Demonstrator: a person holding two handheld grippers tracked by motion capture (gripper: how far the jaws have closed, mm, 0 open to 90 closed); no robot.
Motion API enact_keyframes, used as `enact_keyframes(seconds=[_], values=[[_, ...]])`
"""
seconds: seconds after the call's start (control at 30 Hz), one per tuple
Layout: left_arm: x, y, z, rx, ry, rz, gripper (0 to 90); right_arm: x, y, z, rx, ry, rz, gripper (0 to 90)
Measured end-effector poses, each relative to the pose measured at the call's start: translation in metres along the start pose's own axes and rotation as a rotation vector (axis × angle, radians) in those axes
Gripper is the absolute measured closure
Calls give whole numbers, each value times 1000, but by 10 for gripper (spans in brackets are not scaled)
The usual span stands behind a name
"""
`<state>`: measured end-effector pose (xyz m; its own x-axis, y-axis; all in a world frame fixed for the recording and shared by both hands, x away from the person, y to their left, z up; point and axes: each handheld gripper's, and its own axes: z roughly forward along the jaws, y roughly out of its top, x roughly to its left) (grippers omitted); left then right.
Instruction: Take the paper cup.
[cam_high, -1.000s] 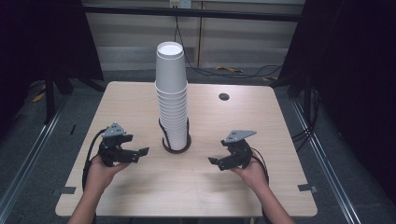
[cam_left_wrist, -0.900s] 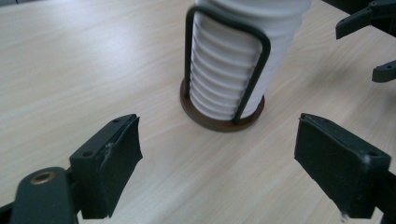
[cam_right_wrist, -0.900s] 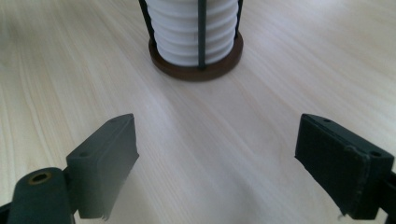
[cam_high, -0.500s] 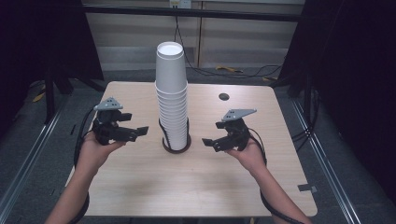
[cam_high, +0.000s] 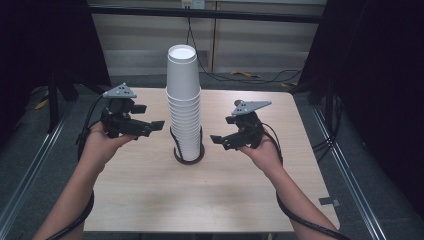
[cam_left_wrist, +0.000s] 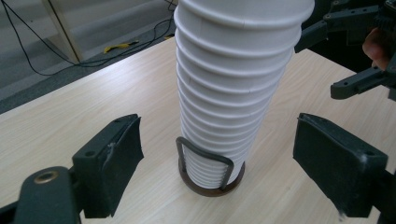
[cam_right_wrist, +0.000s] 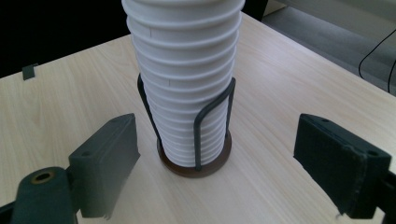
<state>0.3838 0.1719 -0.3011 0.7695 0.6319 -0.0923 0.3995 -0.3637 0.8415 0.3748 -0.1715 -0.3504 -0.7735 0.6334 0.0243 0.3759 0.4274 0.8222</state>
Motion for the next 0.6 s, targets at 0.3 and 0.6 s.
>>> enact_keyframes(seconds=[0.3, 0.6], values=[[-2, 24, -5, -4, 3, 26, 166, 4, 25, -2, -25, 16, 1, 134], [0, 33, -5, 2, 14, 50, 161, 6, 40, -4, -60, 24, -7, 133]])
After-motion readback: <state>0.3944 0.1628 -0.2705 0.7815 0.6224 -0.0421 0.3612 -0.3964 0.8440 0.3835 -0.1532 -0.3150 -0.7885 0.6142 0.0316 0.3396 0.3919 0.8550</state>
